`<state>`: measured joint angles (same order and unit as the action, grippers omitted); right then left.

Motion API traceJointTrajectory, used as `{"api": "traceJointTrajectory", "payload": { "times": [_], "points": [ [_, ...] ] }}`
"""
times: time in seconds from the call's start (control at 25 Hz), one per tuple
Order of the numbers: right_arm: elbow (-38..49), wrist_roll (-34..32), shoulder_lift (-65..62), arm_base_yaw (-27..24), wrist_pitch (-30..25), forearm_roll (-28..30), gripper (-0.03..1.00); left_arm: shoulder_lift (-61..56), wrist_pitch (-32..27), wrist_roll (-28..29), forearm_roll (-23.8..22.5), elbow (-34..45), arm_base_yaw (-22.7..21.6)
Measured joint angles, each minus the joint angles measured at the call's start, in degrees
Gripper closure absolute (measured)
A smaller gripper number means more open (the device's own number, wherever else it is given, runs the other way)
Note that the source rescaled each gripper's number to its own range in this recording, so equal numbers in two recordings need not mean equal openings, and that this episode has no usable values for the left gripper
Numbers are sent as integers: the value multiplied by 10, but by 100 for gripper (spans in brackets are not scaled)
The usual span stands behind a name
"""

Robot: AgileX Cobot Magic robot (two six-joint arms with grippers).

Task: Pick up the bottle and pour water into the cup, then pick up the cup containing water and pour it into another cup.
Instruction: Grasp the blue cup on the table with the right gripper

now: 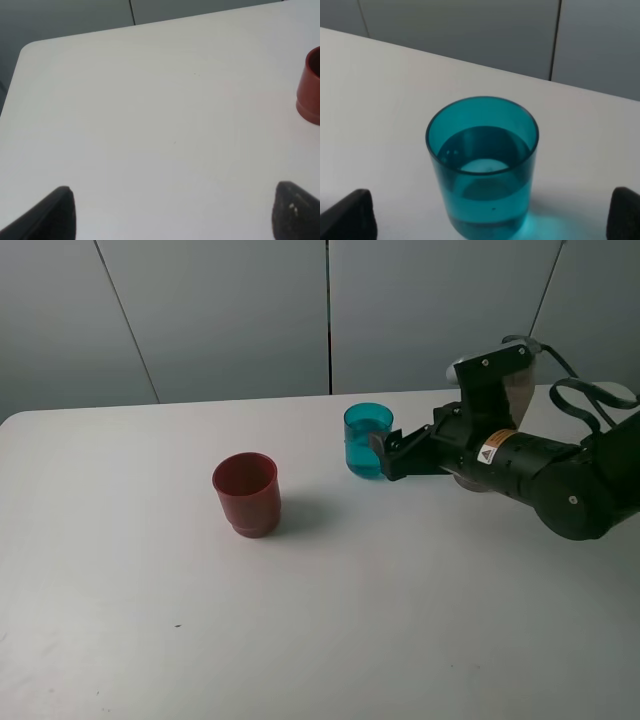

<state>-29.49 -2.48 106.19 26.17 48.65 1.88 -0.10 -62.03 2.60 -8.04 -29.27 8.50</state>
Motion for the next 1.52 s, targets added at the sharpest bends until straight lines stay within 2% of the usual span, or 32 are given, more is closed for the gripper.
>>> {"api": "traceJointTrajectory", "payload": {
  "times": [0.2,0.4,1.28,1.52],
  "points": [
    [-2,0,74,0,90,27,-3,0,0,0,0,0,0],
    [-21,10,108,0,89,42,-3,0,0,0,0,0,0],
    [-149,39,211,0,89,9,-3,0,0,0,0,0,0],
    [-157,49,229,9,93,-14,-3,0,0,0,0,0,0]
  ]
}}
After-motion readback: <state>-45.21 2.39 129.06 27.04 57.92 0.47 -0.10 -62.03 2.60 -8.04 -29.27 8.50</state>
